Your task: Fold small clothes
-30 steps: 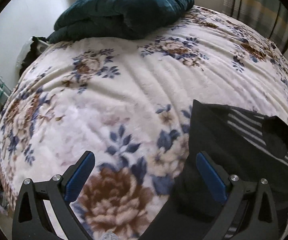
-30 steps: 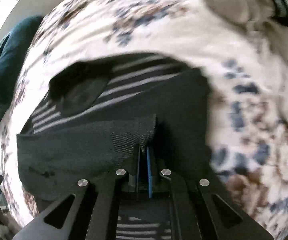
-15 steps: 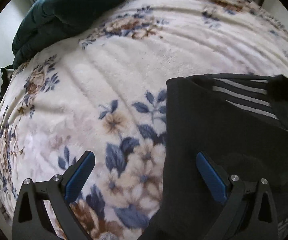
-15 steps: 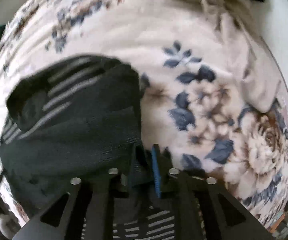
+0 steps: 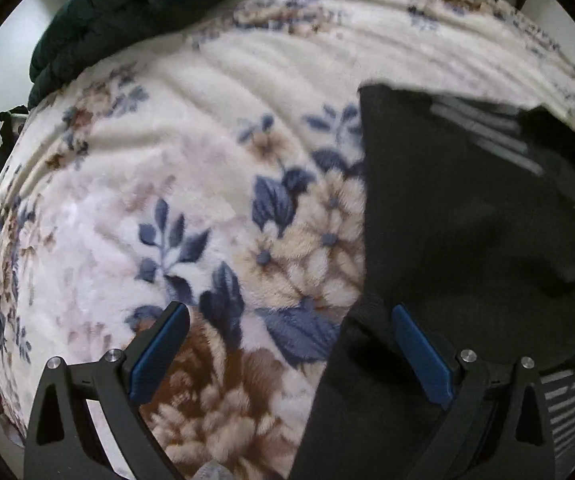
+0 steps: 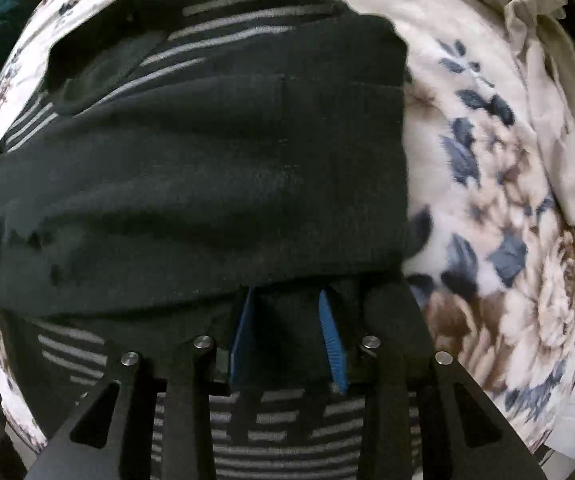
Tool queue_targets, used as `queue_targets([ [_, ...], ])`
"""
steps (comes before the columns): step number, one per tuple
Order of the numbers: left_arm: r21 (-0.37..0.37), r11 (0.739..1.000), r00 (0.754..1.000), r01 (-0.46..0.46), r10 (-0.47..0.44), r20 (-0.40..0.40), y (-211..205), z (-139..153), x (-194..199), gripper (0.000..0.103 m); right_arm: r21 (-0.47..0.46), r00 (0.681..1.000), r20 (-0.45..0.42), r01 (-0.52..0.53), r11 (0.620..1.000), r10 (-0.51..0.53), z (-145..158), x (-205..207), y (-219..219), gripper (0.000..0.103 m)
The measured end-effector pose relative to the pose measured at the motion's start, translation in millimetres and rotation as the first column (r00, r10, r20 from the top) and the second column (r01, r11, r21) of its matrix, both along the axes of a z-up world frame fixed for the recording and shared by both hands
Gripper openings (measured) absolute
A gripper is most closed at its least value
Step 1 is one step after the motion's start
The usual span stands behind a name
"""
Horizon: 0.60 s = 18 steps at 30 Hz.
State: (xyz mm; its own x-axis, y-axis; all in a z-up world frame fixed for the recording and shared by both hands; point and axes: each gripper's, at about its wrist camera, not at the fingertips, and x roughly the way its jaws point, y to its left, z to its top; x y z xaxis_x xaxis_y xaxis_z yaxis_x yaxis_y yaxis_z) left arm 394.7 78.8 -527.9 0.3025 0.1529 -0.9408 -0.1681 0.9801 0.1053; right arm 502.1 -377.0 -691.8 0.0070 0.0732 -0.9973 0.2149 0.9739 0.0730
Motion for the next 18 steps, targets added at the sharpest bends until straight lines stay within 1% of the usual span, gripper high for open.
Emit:
queue_targets([
  [1,-0.006,1.0,1.0,0.004,-0.004,0.023,-3,12,-3,0.103,0.015,1.0,0.01,0.012,1.0,-0.012,8,-3,-2,0.058],
  [2,-0.016,1.0,0.999,0.011,-0.011,0.04,-7,23,-6,0.103,0.036,0.999,0.027,0.028,0.999,-0.029,18,-6,-5,0.081],
  [3,-0.019,1.0,0.998,0.017,-0.016,0.054,-9,31,-8,0.103,0.064,0.998,0.047,0.042,0.997,-0.045,30,-10,-9,0.093],
  [5,-0.013,0.999,0.996,0.036,-0.035,0.082,-21,51,-14,0.103,0.093,0.996,0.073,0.051,0.994,-0.057,50,-16,-14,0.094],
  [7,-0.023,0.999,0.993,0.049,-0.046,0.107,-33,69,-23,0.103,0.122,0.993,0.093,0.067,0.99,-0.078,65,-23,-21,0.094],
  [10,-0.053,0.996,0.991,0.069,-0.062,0.115,-54,86,-38,0.103,0.166,0.989,0.118,0.072,0.983,-0.092,92,-35,-38,0.094],
  [12,-0.083,0.992,0.991,0.091,-0.083,0.101,-84,96,-60,0.103,0.191,0.989,0.119,0.066,0.979,-0.09,105,-47,-48,0.094],
  [15,-0.106,0.985,0.99,0.134,-0.128,0.062,-133,100,-95,0.103,0.218,0.993,0.088,0.059,0.974,-0.08,116,-79,-81,0.094],
  [18,-0.169,0.967,0.98,0.19,-0.197,-0.027,-207,90,-140,0.103,0.207,0.998,0.042,0.03,0.978,-0.04,119,-108,-119,0.094],
])
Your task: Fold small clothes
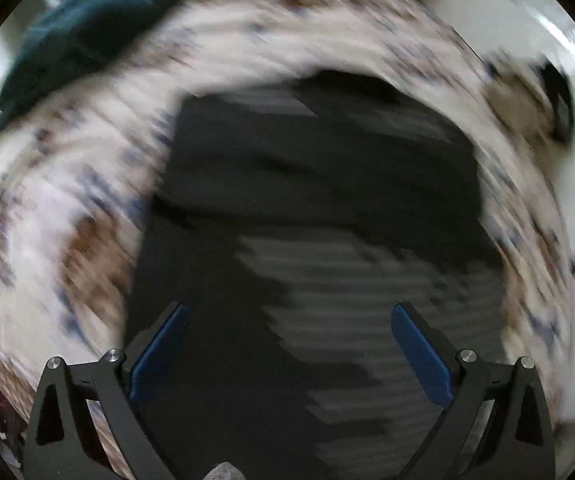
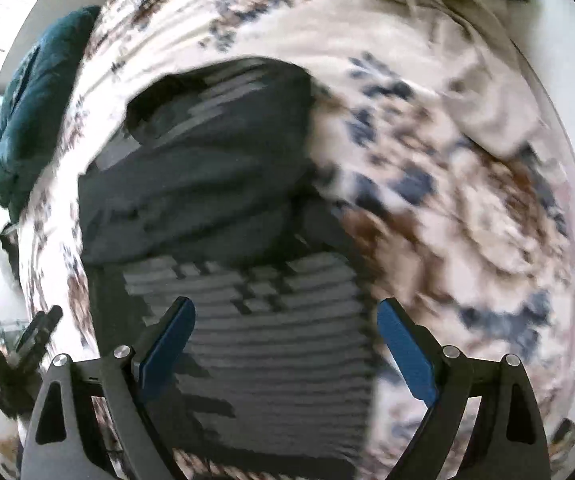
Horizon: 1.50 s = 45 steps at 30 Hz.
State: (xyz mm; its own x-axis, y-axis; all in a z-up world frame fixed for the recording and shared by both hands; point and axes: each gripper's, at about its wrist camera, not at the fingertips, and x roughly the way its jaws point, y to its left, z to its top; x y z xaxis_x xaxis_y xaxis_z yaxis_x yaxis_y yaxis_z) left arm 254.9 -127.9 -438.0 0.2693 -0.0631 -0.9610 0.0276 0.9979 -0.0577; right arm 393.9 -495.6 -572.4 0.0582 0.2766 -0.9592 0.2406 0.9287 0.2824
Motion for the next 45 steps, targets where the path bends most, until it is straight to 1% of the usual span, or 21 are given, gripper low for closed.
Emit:
queue_targets([
  [2,-0.056,0.997,0.994,0.049,-0.054,-0.092,-57,-18,-36,0.103,-0.008,1.0,-0.017,-0.017,1.0,0.017,1,-16,-28,0.094],
  [4,-0.109,0.99,0.978,0.094,-0.112,-0.174,-108,-41,-68,0.103,-0.015,0.999,-0.037,-0.031,0.999,0.03,-2,-29,-56,0.094],
  [7,-0.131,0.978,0.945,0.162,-0.192,-0.265,-171,-81,-109,0.103,-0.039,0.998,-0.054,-0.038,0.999,0.036,-10,-38,-92,0.094],
  [8,-0.128,0.973,0.932,0.194,-0.223,-0.286,-190,-95,-120,0.098,-0.039,0.998,-0.055,-0.036,0.999,0.034,-13,-39,-106,0.094],
  [10,-0.122,0.961,0.903,0.248,-0.275,-0.331,-218,-124,-135,0.077,-0.034,0.998,-0.052,-0.028,0.999,0.027,-18,-36,-119,0.094],
  [11,-0.112,0.958,0.892,0.265,-0.288,-0.349,-227,-136,-140,0.058,-0.02,0.998,-0.054,-0.024,1.0,0.022,-23,-32,-125,0.094],
  [12,-0.084,0.956,0.889,0.28,-0.292,-0.353,-233,-144,-143,0.051,-0.006,0.998,-0.053,-0.023,1.0,0.022,-26,-28,-127,0.094],
  [13,-0.054,0.954,0.894,0.294,-0.295,-0.338,-238,-150,-144,0.051,0.005,0.999,-0.049,-0.022,1.0,0.023,-30,-23,-129,0.094],
  [14,-0.044,0.955,0.9,0.293,-0.291,-0.323,-240,-151,-144,0.043,0.019,0.999,-0.046,-0.029,0.999,0.03,-36,-14,-128,0.094],
  [15,-0.037,0.956,0.907,0.289,-0.286,-0.309,-239,-149,-143,0.023,0.033,0.998,-0.042,-0.034,0.999,0.035,-39,-7,-126,0.094],
  [16,-0.038,0.96,0.916,0.279,-0.278,-0.289,-237,-144,-142,0.01,0.05,0.999,-0.037,-0.038,0.998,0.04,-43,2,-124,0.094],
  [17,-0.049,0.963,0.923,0.266,-0.27,-0.274,-233,-138,-139,0.004,0.076,0.999,-0.028,-0.044,0.996,0.046,-48,15,-120,0.094],
  [22,-0.124,0.971,0.949,0.202,-0.226,-0.219,-207,-103,-139,0.004,0.222,0.999,0.02,-0.044,0.974,0.04,-68,85,-100,0.085],
  [26,-0.141,0.976,0.964,0.169,-0.193,-0.181,-190,-73,-141,0.004,0.376,0.999,0.006,0.028,0.926,-0.033,-104,159,-82,0.061],
  [32,-0.178,0.982,0.986,0.067,-0.093,-0.138,-152,-47,-133,0.004,0.467,0.985,-0.126,0.164,0.869,-0.118,-166,224,-55,0.058],
  [33,-0.187,0.981,0.988,0.051,-0.077,-0.133,-142,-43,-132,0.004,0.466,0.984,-0.131,0.172,0.868,-0.124,-171,228,-49,0.038],
  [34,-0.197,0.98,0.99,0.03,-0.056,-0.128,-133,-38,-131,0.004,0.452,0.984,-0.133,0.168,0.876,-0.12,-172,230,-44,0.023],
  [35,-0.21,0.978,0.992,0.009,-0.036,-0.123,-123,-33,-130,0.004,0.425,0.985,-0.128,0.163,0.89,-0.12,-170,232,-37,0.008],
  [40,-0.297,0.952,0.994,-0.07,0.042,-0.1,-68,-12,-132,0.004,0.321,0.995,-0.068,0.091,0.943,-0.073,-119,241,-6,0.006],
  [42,-0.32,0.942,0.994,-0.097,0.073,-0.088,-43,-5,-134,0.004,0.261,0.999,-0.044,0.023,0.965,-0.012,-87,250,17,0.006],
  [45,-0.35,0.922,0.986,-0.167,0.15,-0.076,9,4,-140,0.004,0.189,0.996,-0.019,-0.079,0.979,0.084,-40,266,60,0.006],
])
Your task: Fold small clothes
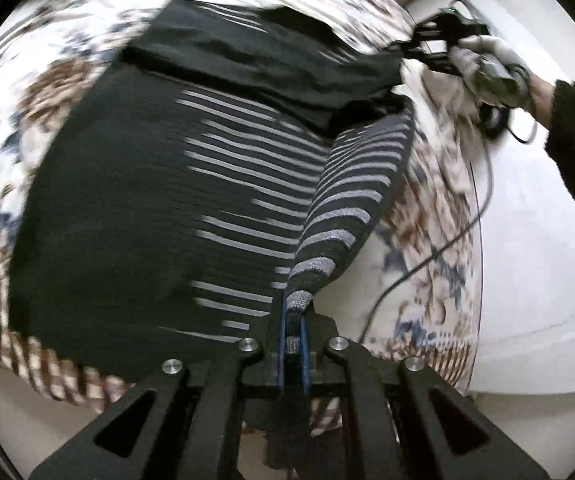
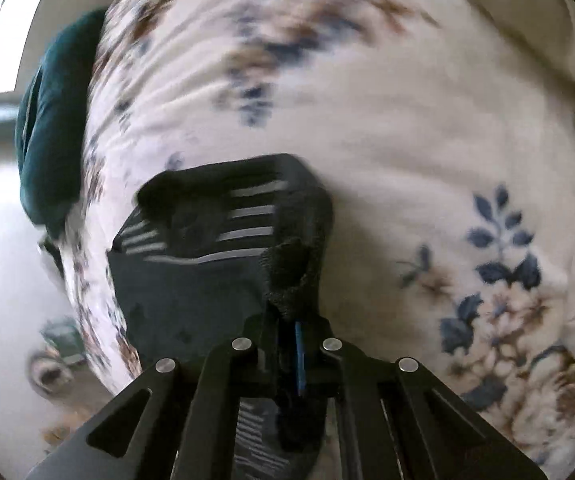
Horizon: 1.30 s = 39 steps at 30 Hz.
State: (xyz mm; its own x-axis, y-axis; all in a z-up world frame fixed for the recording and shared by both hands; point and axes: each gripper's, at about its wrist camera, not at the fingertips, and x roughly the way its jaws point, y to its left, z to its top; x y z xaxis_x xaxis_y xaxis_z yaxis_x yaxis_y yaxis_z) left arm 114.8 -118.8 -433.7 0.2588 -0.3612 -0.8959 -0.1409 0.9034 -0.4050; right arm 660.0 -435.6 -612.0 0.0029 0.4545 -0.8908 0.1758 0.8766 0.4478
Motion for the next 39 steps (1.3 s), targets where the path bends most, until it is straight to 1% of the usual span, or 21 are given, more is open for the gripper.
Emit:
queue_targets([
  [2,-0.024,0.998,0.998,-0.058,0.058,-0.002,31,-1,-5,0.004,-0.043,0.998,0.026,-0.065,0.997,0.066,28,13,40,0.005],
  [4,-0.056,0.99,0.992,-0.13,0.129,-0.016,66,-5,-10,0.004,-0.089,0.991,0.044,-0.12,0.989,0.124,48,25,87,0.005],
  [7,-0.099,0.971,0.976,-0.218,0.215,-0.042,114,-16,-17,0.004,-0.121,0.984,0.054,-0.163,0.979,0.17,61,38,152,0.005],
  [8,-0.107,0.963,0.969,-0.247,0.243,-0.052,132,-22,-20,0.004,-0.131,0.979,0.057,-0.187,0.973,0.196,62,44,187,0.005],
  [10,-0.124,0.949,0.957,-0.289,0.281,-0.076,157,-34,-23,0.004,-0.157,0.97,0.054,-0.225,0.962,0.236,56,51,243,0.005],
  [14,-0.161,0.922,0.933,-0.353,0.335,-0.128,204,-62,-30,0.004,-0.234,0.95,0.024,-0.298,0.926,0.312,25,61,340,0.005],
  [18,-0.174,0.906,0.918,-0.385,0.356,-0.175,240,-91,-35,0.004,-0.305,0.935,-0.025,-0.343,0.888,0.353,-17,63,406,0.005],
  [21,-0.2,0.899,0.912,-0.39,0.346,-0.222,257,-114,-36,0.004,-0.334,0.939,-0.054,-0.336,0.881,0.339,-43,61,431,0.005],
  [22,-0.2,0.894,0.903,-0.401,0.349,-0.25,265,-124,-38,0.006,-0.334,0.942,-0.062,-0.331,0.882,0.33,-49,61,436,0.006],
  [23,-0.208,0.887,0.895,-0.412,0.351,-0.275,272,-131,-41,0.008,-0.317,0.947,-0.078,-0.321,0.892,0.313,-57,60,437,0.009],
  [25,-0.238,0.872,0.884,-0.429,0.349,-0.312,286,-137,-50,0.015,-0.268,0.956,-0.096,-0.293,0.918,0.277,-59,55,432,0.025],
  [26,-0.238,0.872,0.884,-0.429,0.35,-0.31,292,-135,-54,0.027,-0.203,0.961,-0.106,-0.273,0.94,0.256,-55,44,424,0.041],
  [27,-0.242,0.874,0.889,-0.422,0.346,-0.301,296,-132,-58,0.042,-0.17,0.963,-0.102,-0.265,0.949,0.25,-49,34,418,0.053],
  [29,-0.248,0.88,0.898,-0.404,0.331,-0.288,304,-125,-62,0.055,-0.139,0.959,-0.084,-0.281,0.95,0.271,-33,4,404,0.058],
  [31,-0.247,0.89,0.905,-0.384,0.309,-0.294,305,-124,-60,0.055,-0.14,0.947,-0.07,-0.321,0.937,0.314,-17,-42,384,0.059],
  [33,-0.237,0.91,0.919,-0.34,0.267,-0.29,298,-123,-52,0.055,-0.173,0.937,-0.099,-0.348,0.921,0.335,-13,-105,354,0.06],
  [34,-0.226,0.921,0.925,-0.316,0.247,-0.287,293,-124,-47,0.055,-0.186,0.934,-0.131,-0.353,0.917,0.333,-17,-143,336,0.06],
  [35,-0.219,0.933,0.933,-0.285,0.217,-0.288,287,-126,-41,0.055,-0.196,0.931,-0.16,-0.356,0.914,0.328,-23,-167,326,0.06],
  [36,-0.214,0.944,0.939,-0.252,0.185,-0.289,280,-128,-35,0.055,-0.203,0.925,-0.212,-0.357,0.912,0.315,-34,-207,309,0.06],
  [38,-0.181,0.962,0.946,-0.204,0.147,-0.288,266,-131,-30,0.053,-0.169,0.91,-0.324,-0.324,0.931,0.258,-61,-280,278,0.06],
  [39,-0.161,0.971,0.949,-0.179,0.127,-0.289,258,-133,-28,0.043,-0.151,0.902,-0.367,-0.299,0.942,0.228,-72,-306,269,0.06],
])
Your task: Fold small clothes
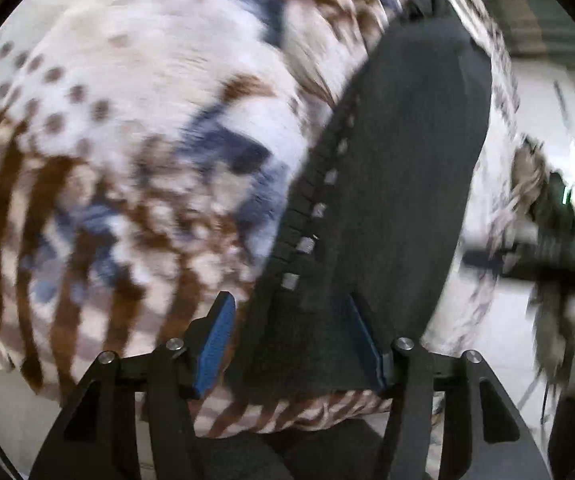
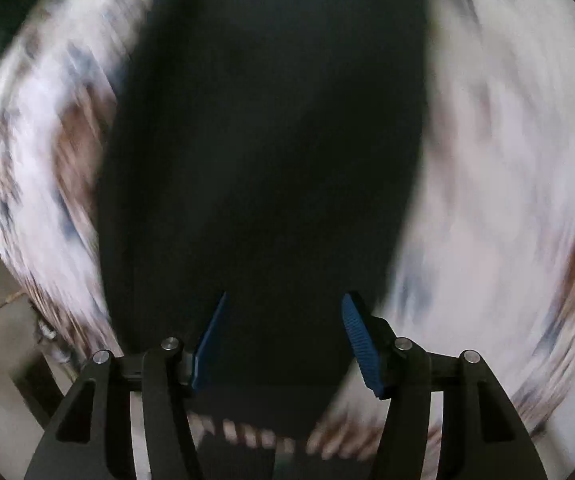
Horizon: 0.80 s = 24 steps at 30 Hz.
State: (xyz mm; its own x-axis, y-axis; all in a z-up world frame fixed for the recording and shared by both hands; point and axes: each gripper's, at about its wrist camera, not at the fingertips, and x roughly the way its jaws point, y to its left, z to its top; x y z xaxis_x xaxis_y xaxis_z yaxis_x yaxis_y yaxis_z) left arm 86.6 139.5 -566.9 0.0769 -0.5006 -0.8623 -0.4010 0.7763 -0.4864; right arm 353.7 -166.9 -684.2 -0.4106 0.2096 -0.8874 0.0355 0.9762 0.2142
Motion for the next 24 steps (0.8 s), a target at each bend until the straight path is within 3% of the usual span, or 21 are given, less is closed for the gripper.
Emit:
queue_targets([
  [2,0.032,0.999,0.999,0.027,-0.027,-0.025,-8,-4,1,0.008,0.012,0.995,-0.085,0.052,0.999,-0.051,-22,-49,-12,0.057],
  [5,0.039,0.999,0.998,0.02,-0.017,-0.055,-4,-8,2,0.008,-0.015,0.996,-0.04,0.081,0.997,-0.081,-35,-99,-19,0.019],
  [7,0.009,0.999,0.996,0.041,-0.04,-0.073,0,-4,6,0.009,-0.021,0.992,-0.038,0.121,0.992,-0.122,-39,-111,-26,0.014],
  [10,0.051,0.993,0.989,0.107,-0.101,-0.107,6,23,23,0.018,0.0,0.99,-0.062,0.124,0.992,-0.124,-34,-107,-32,0.014],
  [11,0.048,0.993,0.99,0.111,-0.106,-0.097,8,34,30,0.028,0.013,0.99,-0.07,0.125,0.992,-0.124,-29,-99,-36,0.015],
  [12,0.032,0.994,0.992,0.107,-0.104,-0.065,13,49,39,0.044,0.033,0.988,-0.068,0.143,0.989,-0.141,-19,-89,-44,0.02],
  [13,0.027,0.995,0.995,0.099,-0.098,-0.019,17,66,54,0.052,0.058,0.985,-0.065,0.166,0.984,-0.163,-12,-81,-51,0.026],
  [14,0.031,0.995,0.995,0.094,-0.095,0.018,16,78,69,0.059,0.105,0.977,-0.036,0.214,0.971,-0.212,3,-66,-62,0.043],
  [15,0.016,0.996,0.993,0.089,-0.09,0.078,17,90,94,0.059,0.128,0.97,-0.002,0.242,0.962,-0.244,13,-55,-71,0.053],
  [19,0.004,0.995,0.968,0.1,-0.099,0.231,8,98,202,0.059,0.195,0.924,0.158,0.316,0.929,-0.347,47,19,-109,0.053],
  [22,0.037,0.995,0.946,0.094,-0.101,0.308,-12,83,298,0.059,0.222,0.881,0.265,0.34,0.914,-0.392,58,86,-132,0.053],
  [24,0.023,0.995,0.944,0.099,-0.102,0.313,-18,63,347,0.059,0.244,0.848,0.325,0.353,0.903,-0.419,59,134,-145,0.053],
])
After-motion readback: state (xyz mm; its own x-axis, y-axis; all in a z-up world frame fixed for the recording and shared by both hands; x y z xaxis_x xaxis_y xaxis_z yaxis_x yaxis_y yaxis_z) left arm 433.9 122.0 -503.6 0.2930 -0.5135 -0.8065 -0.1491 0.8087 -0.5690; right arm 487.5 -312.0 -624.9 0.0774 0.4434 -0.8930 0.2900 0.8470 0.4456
